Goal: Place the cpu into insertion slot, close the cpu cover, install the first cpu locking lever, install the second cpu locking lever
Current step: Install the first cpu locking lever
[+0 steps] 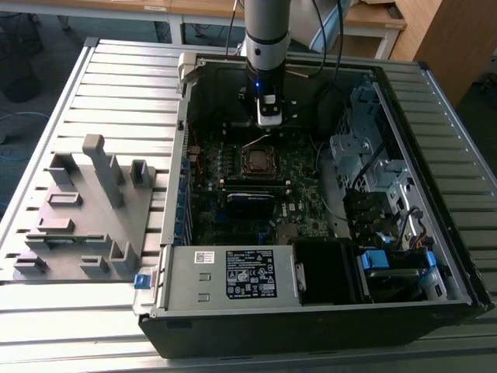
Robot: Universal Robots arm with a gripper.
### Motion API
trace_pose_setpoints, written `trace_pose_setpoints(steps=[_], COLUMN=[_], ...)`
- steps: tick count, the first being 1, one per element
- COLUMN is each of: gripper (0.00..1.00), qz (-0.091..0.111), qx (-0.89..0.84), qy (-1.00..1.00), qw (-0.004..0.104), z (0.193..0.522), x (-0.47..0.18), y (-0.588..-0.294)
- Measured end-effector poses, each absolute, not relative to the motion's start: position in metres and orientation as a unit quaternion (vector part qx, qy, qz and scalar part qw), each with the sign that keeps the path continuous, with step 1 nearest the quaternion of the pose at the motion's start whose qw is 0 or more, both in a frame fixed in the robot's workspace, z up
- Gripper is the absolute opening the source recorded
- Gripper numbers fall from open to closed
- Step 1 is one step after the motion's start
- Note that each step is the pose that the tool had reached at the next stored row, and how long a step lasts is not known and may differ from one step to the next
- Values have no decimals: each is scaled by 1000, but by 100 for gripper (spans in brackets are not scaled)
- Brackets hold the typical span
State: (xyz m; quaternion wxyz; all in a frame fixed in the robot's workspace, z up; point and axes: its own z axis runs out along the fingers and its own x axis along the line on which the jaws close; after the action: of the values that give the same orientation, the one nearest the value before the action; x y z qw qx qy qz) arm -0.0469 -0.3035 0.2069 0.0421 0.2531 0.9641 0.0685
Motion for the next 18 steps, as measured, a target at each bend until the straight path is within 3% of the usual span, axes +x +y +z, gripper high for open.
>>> trace_pose_setpoints(steps=[18], gripper=[10], qz=[79], qx=[254], qy=[963], qw=[40], z=[213], x=[-52], y=[-304])
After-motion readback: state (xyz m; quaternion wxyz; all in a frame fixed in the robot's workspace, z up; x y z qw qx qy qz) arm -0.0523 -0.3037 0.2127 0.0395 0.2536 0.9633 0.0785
